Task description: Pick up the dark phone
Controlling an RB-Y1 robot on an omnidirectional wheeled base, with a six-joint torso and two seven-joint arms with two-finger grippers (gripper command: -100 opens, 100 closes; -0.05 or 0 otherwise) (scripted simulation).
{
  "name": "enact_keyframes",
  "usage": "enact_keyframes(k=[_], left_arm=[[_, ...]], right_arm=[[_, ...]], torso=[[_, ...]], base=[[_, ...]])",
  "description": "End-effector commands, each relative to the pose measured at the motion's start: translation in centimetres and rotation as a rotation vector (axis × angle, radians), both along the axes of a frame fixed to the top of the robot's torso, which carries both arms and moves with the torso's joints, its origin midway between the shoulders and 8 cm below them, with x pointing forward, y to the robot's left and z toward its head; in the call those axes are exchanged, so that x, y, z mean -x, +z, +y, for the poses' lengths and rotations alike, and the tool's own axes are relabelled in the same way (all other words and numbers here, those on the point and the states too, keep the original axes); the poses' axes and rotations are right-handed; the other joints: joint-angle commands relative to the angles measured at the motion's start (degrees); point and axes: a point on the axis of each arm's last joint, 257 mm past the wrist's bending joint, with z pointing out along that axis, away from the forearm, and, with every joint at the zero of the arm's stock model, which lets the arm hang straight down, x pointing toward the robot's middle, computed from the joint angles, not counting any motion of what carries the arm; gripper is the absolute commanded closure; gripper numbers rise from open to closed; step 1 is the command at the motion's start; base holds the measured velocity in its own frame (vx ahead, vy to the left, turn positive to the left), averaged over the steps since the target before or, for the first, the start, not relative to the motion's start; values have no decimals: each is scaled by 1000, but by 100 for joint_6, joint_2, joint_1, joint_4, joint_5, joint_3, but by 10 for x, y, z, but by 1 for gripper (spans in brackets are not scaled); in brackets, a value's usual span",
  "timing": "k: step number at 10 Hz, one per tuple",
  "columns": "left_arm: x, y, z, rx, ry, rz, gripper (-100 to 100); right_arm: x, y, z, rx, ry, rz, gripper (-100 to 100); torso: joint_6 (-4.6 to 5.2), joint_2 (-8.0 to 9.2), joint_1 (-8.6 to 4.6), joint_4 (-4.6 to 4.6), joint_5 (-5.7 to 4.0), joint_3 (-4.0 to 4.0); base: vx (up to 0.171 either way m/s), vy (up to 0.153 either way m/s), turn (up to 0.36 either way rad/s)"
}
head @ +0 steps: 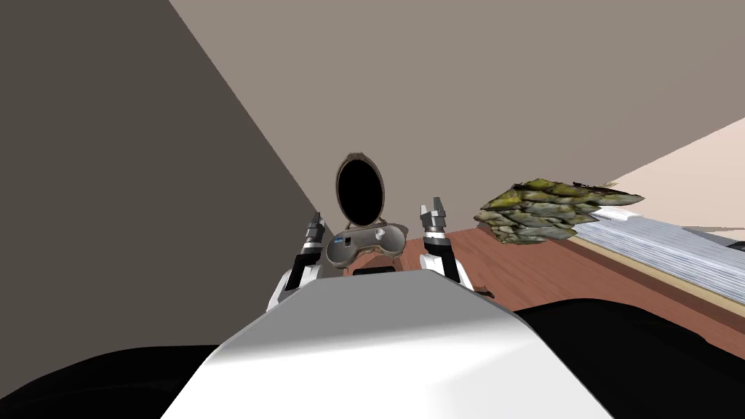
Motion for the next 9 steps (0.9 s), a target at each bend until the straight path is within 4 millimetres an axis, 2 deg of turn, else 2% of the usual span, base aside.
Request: enact_keyframes(k=[1, 3, 5, 6, 9], left_arm=[[-8, -19, 1, -12, -13, 66, -100], [-14, -32, 3, -21, -21, 112, -100], [-23, -55, 5, -43, -41, 196, -100], [-23, -58, 5, -42, -39, 205, -100], [-32, -102, 9, -81, -67, 353, -100]], right_arm=[[0, 0, 0, 0, 0, 0, 0], [0, 0, 0, 0, 0, 0, 0], [0, 0, 0, 0, 0, 0, 0], [0, 0, 0, 0, 0, 0, 0], [0, 0, 0, 0, 0, 0, 0]], torso=[[0, 0, 0, 0, 0, 0], [0, -3, -5, -1, -1, -1], [-1, 0, -2, 0, -1, 0], [0, -2, -3, 0, -1, -1], [0, -6, -1, -1, 0, -3]], base=[[16, -31, -177], [14, -31, -125], [13, -28, -146], [17, -17, -87], [28, -21, -187]])
